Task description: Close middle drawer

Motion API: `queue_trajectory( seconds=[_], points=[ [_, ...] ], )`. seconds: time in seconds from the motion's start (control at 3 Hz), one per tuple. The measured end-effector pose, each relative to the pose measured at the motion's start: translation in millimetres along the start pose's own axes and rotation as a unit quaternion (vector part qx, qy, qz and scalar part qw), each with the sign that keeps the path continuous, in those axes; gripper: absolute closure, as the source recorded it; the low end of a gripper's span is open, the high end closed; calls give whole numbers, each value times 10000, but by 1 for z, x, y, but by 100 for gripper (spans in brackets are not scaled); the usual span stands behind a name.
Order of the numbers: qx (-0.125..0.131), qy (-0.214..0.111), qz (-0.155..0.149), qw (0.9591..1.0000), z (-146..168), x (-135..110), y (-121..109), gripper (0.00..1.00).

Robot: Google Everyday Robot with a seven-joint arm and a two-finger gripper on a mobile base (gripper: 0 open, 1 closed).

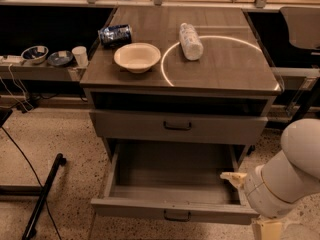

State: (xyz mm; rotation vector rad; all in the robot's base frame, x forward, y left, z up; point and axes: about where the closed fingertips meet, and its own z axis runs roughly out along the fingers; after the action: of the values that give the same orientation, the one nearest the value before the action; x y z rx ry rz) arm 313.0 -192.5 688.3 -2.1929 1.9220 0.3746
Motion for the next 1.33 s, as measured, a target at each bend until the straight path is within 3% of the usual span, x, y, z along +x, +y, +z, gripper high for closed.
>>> queue_trajectory(
  seconds=[0.33, 0.67, 1.33],
  points=[
    [44, -104, 2, 9999, -2, 0, 0, 0],
    [117, -639, 234, 9976, 34, -5, -2, 0],
    [686, -1284, 792, 9862, 112, -18, -46, 42]
  ],
)
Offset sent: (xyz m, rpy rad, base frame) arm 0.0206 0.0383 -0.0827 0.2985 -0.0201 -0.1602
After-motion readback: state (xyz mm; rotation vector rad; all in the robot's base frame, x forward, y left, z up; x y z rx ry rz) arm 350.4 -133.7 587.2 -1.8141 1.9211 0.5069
